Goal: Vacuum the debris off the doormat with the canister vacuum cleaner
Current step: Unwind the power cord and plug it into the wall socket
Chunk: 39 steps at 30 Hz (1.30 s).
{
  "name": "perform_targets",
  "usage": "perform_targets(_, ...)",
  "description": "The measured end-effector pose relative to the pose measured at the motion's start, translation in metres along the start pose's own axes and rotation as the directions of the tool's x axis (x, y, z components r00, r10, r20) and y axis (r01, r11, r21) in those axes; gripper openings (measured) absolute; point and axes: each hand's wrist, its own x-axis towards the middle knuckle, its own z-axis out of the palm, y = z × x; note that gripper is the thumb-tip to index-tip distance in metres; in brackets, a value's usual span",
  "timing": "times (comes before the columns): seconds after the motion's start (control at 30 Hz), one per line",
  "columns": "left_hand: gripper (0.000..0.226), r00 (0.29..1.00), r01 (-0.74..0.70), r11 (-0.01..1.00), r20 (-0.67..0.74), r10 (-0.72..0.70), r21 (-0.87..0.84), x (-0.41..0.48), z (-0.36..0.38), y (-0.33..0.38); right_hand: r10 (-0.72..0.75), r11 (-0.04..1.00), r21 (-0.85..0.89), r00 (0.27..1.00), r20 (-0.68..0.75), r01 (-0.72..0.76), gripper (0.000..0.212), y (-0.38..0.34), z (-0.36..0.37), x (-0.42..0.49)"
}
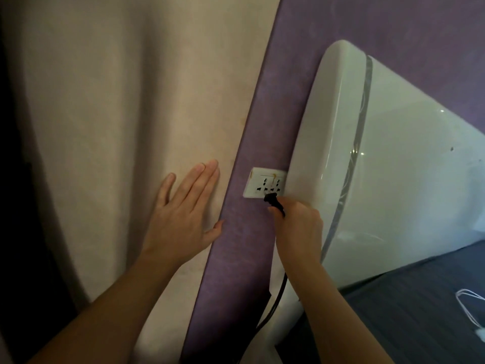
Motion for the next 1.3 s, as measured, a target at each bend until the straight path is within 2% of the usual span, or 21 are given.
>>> perform_targets(0.2,0.092,1.000,-0.006,1.000,-0.020,0.006,0.005,-0.001,0.002,-0.001,0.151,0.988,0.025,0.986,0.070,-0.153,0.019,-0.007,0.004,0.005)
perform_targets(0.37,0.091,0.999,-0.009,1.000,-0.038,0.009,0.001,-0.002,0.003,0.000,0.209,0.976,0.040,0.975,0.075,-0.212,0.019,-0.008,0.007,0.010)
perform_targets(0.63,0.091,0.998,-0.013,1.000,-0.067,0.013,-0.005,-0.003,0.002,0.000,0.242,0.968,0.032,0.962,0.129,-0.248,0.018,-0.010,0.012,0.017)
perform_targets(0.83,0.092,0.998,-0.016,1.000,-0.056,0.017,0.015,-0.003,0.001,0.000,0.267,0.952,0.136,0.961,0.077,-0.276,0.021,-0.014,0.010,0.016)
perform_targets(1.3,0.091,0.999,-0.026,0.998,-0.042,0.029,0.057,-0.004,0.006,-0.002,0.336,0.929,0.130,0.936,0.101,-0.347,0.021,-0.017,0.026,0.033)
